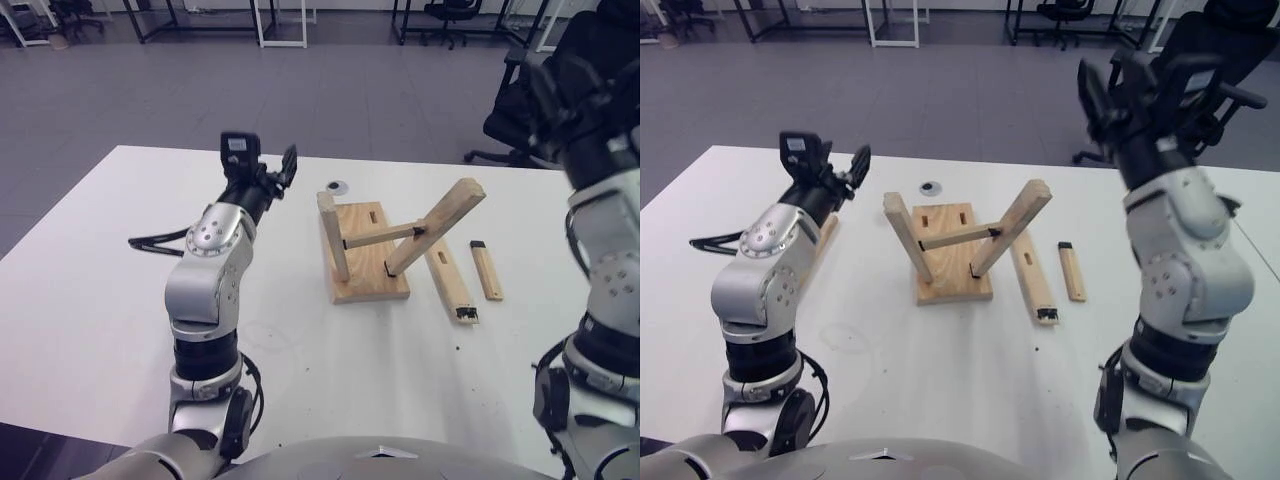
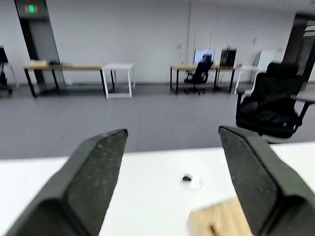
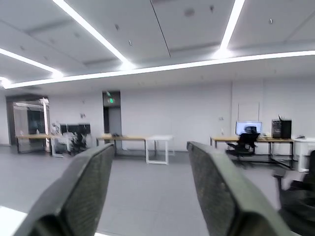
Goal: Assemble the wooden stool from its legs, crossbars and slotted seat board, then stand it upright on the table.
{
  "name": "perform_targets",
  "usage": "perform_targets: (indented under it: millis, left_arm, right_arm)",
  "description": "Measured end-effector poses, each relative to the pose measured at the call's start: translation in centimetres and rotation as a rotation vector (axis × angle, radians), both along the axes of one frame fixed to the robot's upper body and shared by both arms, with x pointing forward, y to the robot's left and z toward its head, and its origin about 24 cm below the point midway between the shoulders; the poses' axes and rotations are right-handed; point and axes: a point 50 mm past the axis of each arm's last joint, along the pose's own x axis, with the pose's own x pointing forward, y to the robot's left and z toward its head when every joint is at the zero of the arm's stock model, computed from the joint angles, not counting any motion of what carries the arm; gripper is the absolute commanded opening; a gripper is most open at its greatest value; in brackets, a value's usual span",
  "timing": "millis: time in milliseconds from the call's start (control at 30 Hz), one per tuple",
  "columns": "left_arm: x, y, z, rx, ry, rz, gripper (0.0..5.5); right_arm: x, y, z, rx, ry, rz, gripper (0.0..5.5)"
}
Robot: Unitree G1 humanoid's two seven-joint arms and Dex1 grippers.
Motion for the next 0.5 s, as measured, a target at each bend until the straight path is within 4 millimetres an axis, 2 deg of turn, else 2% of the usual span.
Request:
perform_targets:
  millis: [33, 67, 100, 133, 200, 267, 300, 333, 367, 500]
  left_arm:
    - [-0.3, -0.5, 0.8, -0.016, -0.035, -0.02, 3.43]
    - [-0.7, -1.1, 1.4, -0.042, -0.052, -0.049, 3.43]
    - [-1.0, -1.7, 1.5, -0.053, -0.051, -0.072, 3.43]
    - [-1.3, -2.3, 1.5, -0.06, -0.05, -0.092, 3.43]
    - [-1.7, -3.3, 0.9, -0.064, -0.025, -0.125, 3.43]
    - [-2.0, -4.2, -0.3, -0.052, 0.019, -0.157, 3.43]
    - [-1.8, -4.1, -0.8, -0.046, 0.038, -0.148, 3.43]
    - [-1.7, -4.0, -1.1, -0.031, 0.042, -0.135, 3.43]
    - [-1.5, -3.8, -1.2, -0.025, 0.028, -0.125, 3.43]
    - [-1.3, -3.3, -1.2, -0.018, 0.014, -0.103, 3.43]
  right_arm:
    - [0.1, 0.1, -0.4, 0.02, 0.041, 0.031, 2.78]
    - [0.3, 0.5, -1.8, 0.038, 0.135, 0.071, 2.78]
    - [0.5, 0.9, -4.1, 0.07, 0.25, 0.113, 2.78]
    - [0.5, 1.7, -7.3, 0.109, 0.383, 0.147, 2.78]
    - [0.0, 3.1, -9.6, 0.146, 0.461, 0.182, 2.78]
    - [-0.1, 4.5, -10.9, 0.171, 0.504, 0.216, 2.78]
    - [-0.2, 4.8, -11.3, 0.167, 0.527, 0.22, 2.78]
    - [-0.3, 4.9, -13.0, 0.167, 0.618, 0.212, 2.78]
    - [-0.2, 4.7, -13.2, 0.174, 0.628, 0.2, 2.78]
    - [0.5, 3.1, -9.5, 0.185, 0.451, 0.139, 2.78]
